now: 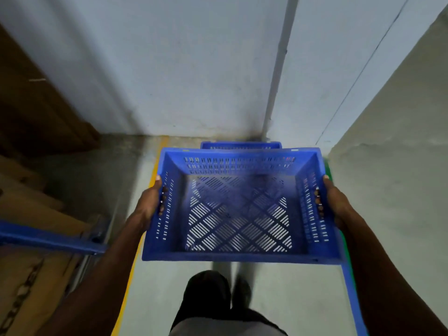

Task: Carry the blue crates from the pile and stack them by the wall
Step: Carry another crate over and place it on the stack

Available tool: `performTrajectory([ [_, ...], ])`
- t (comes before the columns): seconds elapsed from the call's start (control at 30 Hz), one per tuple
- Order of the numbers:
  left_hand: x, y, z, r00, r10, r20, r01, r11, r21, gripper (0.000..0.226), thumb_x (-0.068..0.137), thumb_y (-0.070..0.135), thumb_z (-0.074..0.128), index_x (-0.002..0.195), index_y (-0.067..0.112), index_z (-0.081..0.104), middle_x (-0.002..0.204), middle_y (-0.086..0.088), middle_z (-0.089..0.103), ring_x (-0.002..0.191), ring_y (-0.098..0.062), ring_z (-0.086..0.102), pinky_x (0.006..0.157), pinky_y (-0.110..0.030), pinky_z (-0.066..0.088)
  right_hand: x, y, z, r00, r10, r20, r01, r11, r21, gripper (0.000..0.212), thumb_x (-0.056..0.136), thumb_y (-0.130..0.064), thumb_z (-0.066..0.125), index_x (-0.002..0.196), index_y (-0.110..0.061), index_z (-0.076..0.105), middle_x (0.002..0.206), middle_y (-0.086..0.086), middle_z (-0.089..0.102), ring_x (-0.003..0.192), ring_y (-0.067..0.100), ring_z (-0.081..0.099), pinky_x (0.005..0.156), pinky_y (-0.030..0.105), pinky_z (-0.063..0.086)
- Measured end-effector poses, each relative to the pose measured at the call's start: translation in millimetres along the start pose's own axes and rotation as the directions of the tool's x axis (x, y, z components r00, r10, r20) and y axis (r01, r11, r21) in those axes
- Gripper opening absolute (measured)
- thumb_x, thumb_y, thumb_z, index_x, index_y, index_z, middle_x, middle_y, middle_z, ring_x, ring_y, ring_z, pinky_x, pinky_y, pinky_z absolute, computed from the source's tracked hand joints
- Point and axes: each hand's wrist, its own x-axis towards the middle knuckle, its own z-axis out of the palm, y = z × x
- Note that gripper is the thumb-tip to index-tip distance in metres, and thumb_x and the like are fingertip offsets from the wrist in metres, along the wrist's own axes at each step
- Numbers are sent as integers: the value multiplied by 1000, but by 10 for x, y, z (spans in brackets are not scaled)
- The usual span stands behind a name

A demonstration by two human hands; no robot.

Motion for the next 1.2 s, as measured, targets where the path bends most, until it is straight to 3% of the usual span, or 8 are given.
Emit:
performTrajectory([
  [0.27,1685,450,716,998,-65,-4,65,998,-13,50,98,65,39,83,21,60,59,4,47,38,-14,33,41,-22,27,1604,-537,487,995,-10,-95,1,996,-93,57,94,-72,42,77,-19,55,61,4,47,44,18,38,46,25,32],
  [0.57,3167,540,1377,995,-77,-61,80,996,44,54,97,64,43,86,17,65,59,1,53,40,-16,40,44,-25,34,3170,-667,758,991,72,-113,-82,993,-89,63,94,-75,38,79,-16,55,57,3,44,36,15,37,38,22,32],
  [0.9,3949,492,1619,994,-71,-83,80,992,101,52,98,62,43,85,16,66,63,-3,56,41,-19,43,47,-28,37,3971,-659,995,991,124,-46,-128,987,-100,62,96,-75,35,80,-18,53,58,2,46,39,16,41,39,24,35],
  [1.2,3909,457,1701,989,-135,-67,138,990,40,48,102,56,41,84,17,63,64,-1,54,43,-17,42,48,-29,34,4192,-654,982,994,104,-31,-107,984,-145,64,95,-76,36,84,-16,56,64,6,49,49,20,42,49,29,36],
])
